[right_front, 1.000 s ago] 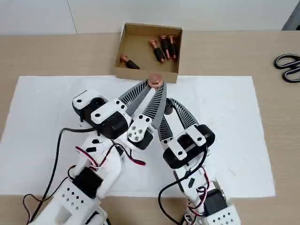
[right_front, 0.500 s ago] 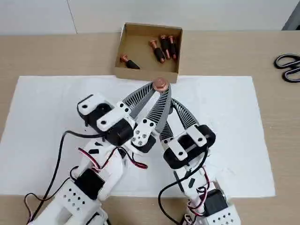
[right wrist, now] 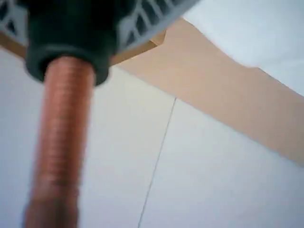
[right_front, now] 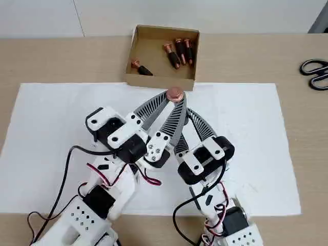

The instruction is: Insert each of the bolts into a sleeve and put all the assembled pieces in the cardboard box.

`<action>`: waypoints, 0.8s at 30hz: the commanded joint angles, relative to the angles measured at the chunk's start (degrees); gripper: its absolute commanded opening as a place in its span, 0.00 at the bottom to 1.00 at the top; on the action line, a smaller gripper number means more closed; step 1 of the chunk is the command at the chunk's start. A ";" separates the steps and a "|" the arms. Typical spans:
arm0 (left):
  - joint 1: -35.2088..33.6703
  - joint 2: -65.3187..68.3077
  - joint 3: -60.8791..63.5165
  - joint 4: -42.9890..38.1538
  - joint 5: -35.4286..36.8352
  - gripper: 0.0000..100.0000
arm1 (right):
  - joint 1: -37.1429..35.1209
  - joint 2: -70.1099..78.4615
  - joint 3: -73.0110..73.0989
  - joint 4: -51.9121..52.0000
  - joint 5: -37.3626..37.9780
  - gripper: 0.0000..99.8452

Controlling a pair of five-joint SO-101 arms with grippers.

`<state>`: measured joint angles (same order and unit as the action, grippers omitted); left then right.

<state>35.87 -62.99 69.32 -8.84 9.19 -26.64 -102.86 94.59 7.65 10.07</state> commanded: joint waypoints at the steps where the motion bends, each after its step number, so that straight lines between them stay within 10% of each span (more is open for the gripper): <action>1: 0.53 -0.79 0.40 -1.32 -0.26 0.01 | 0.22 -1.10 -1.14 -1.01 -0.18 0.00; 24: 0.53 -1.23 2.95 11.96 -4.84 0.14 | 0.22 -1.10 -1.41 -1.01 0.09 0.00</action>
<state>36.04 -63.25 72.84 2.33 4.70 -26.73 -103.03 94.68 7.65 10.07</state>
